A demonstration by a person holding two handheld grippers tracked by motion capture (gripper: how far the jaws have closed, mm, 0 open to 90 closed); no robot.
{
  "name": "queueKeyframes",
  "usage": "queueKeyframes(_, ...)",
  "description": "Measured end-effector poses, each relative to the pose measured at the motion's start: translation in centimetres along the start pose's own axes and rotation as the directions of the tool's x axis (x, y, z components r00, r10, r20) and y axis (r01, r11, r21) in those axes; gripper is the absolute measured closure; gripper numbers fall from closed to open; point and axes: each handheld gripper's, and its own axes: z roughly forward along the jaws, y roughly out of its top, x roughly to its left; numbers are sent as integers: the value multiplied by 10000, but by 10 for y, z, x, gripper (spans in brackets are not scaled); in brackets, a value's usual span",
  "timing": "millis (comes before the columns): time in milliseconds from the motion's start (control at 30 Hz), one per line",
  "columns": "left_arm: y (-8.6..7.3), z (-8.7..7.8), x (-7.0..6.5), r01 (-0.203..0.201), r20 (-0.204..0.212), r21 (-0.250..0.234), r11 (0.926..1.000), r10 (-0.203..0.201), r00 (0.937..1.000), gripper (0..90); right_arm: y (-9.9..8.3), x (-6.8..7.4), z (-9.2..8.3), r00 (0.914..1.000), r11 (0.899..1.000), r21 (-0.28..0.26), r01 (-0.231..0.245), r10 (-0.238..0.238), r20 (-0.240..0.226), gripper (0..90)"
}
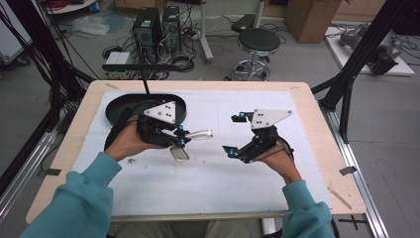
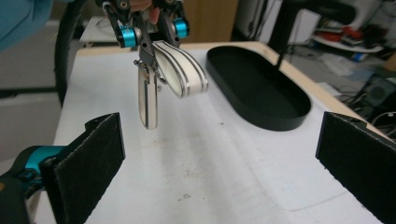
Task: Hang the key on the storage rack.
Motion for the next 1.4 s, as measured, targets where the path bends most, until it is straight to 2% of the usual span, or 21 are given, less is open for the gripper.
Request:
queueKeyframes(33,0,-2,1,30,-115,-34,10000,-31,9999,743,-4,0,-8,9991,9994,-338,-79,93,417,6)
queueKeyframes(67,-1,-4,3,95,-210,-106,9999,-97,9997,743,-7,-1,-11,9980,9981,-594,-138,175,609,6)
queueKeyframes(100,-1,-5,4,178,-264,-175,9997,-183,9995,743,-7,-1,-11,9980,9981,-594,-138,175,609,6)
queueKeyframes(200,-4,-10,9,343,-508,-345,9988,-360,9981,743,-15,1,-20,9922,9964,-785,-310,401,1176,6)
queueKeyframes(267,-6,-13,12,507,-682,-483,9975,-539,9962,742,-25,1,-27,9893,9903,-1260,-590,748,1251,6)
queueKeyframes(300,-7,-14,14,561,-794,-515,9971,-601,9950,742,-25,1,-27,9893,9903,-1260,-590,748,1251,6)
queueKeyframes(400,-9,-18,19,774,-1249,-780,9939,-867,9884,742,-35,2,-33,9832,9890,-1355,-601,821,1633,6)
queueKeyframes(500,-13,-22,26,966,-1457,-935,9909,-1096,9832,742,-45,4,-39,9732,9848,-1609,-656,988,2077,6)
queueKeyframes(533,-14,-23,28,1047,-1492,-991,9895,-1188,9816,742,-51,5,-43,9662,9832,-1708,-641,1039,2358,6)
queueKeyframes(567,-15,-24,30,1111,-1607,-1038,9884,-1269,9788,742,-51,5,-43,9662,9832,-1708,-641,1039,2358,6)
queueKeyframes(600,-16,-25,32,1211,-1742,-1129,9862,-1396,9748,742,-55,5,-45,9632,9811,-1810,-683,1122,2444,6)
queueKeyframes(667,-17,-27,35,1313,-1847,-1348,9821,-1551,9705,742,-62,6,-49,9551,9762,-2038,-742,1284,2671,6)
queueKeyframes(700,-17,-28,36,1402,-1924,-1473,9791,-1674,9669,742,-69,6,-52,9481,9736,-2158,-749,1366,2872,6)
queueKeyframes(733,-18,-30,38,1507,-1832,-1634,9750,-1800,9665,742,-69,6,-52,9481,9736,-2158,-749,1366,2872,6)
queueKeyframes(767,-18,-30,39,1548,-1891,-1743,9724,-1873,9639,742,-72,7,-54,9442,9717,-2232,-778,1437,2965,6)
queueKeyframes(900,-21,-33,44,1671,-2218,-1991,9656,-2105,9521,742,-83,13,-60,9310,9660,-2520,-573,1428,3360,6)
queueKeyframes(933,-22,-33,46,1768,-2205,-2139,9607,-2238,9494,742,-86,14,-60,9286,9659,-2529,-554,1430,3426,6)
queueKeyframes(1033,-24,-35,51,1876,-2441,-2378,9530,-2456,9381,743,-92,17,-61,9186,9674,-2488,-463,1391,3699,6)
queueKeyframes(1067,-25,-36,52,1957,-2506,-2483,9487,-2581,9331,742,-94,18,-62,9149,9676,-2509,-282,1261,3834,6)
queueKeyframes(1233,-29,-37,59,2188,-2763,-2711,9373,-2936,9152,742,-103,20,-65,9018,9630,-2676,-334,1444,4073,6)
queueKeyframes(1400,-33,-37,66,2336,-3113,-3086,9221,-3299,8912,742,-111,21,-68,8927,9543,-2960,-412,1682,4180,6)
